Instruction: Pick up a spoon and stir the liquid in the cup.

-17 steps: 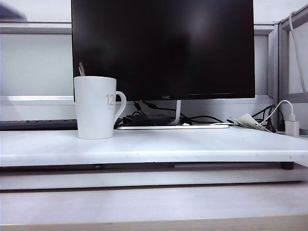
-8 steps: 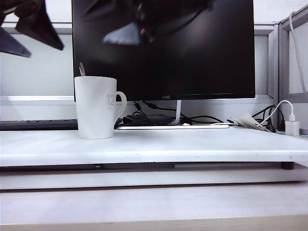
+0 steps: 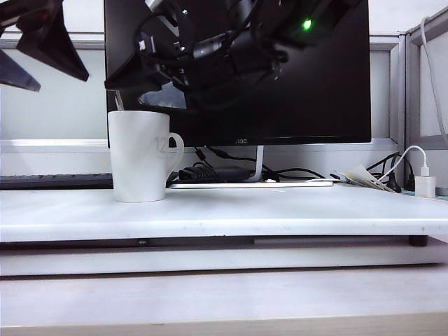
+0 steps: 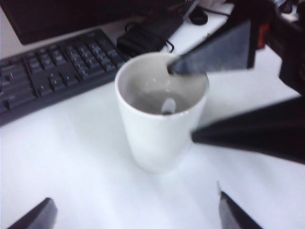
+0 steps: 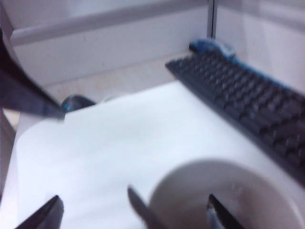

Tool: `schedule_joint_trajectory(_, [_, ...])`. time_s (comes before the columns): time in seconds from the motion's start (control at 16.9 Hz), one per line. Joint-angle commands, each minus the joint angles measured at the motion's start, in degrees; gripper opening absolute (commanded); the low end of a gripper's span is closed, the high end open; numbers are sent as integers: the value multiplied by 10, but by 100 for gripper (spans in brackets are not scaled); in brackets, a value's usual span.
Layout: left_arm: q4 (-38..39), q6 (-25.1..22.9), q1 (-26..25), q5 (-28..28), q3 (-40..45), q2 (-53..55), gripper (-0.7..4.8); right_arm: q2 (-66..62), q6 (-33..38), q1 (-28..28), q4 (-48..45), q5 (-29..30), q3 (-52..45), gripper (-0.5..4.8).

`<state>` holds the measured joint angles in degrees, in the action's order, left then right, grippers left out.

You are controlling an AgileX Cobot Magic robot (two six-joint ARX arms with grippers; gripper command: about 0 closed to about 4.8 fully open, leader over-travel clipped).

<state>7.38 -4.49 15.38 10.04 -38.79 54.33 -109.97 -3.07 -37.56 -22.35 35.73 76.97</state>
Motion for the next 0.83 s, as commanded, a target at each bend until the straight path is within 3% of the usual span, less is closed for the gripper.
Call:
schedule_joint_trajectory(0.06, [7,-3,-1,0,-4,-2,465,-8,-2,-1,-46,-1,5,386])
schedule_joint_trajectory(0.18, [14,-10,-1,0,-4,-2,465,-10,-2,-2,-54,-16,5,383])
schedule_joint_trajectory(0.24, [17,-28,-1,0,-4,-2,465,-15,-2,-8,-63,-20,5,354])
schedule_joint_trajectory(0.71, [49,-41,-1,-26,-4,-3,465,-37,-19,-38,-77,-72,5,354])
schedule_joint_trajectory(0.77, [58,-41,-1,-38,-4,-4,465,-37,-19,-41,-77,-89,5,343])
schedule_joint_trajectory(0.83, [66,-41,-1,-38,-4,-4,465,-37,-19,-40,-78,-89,5,258])
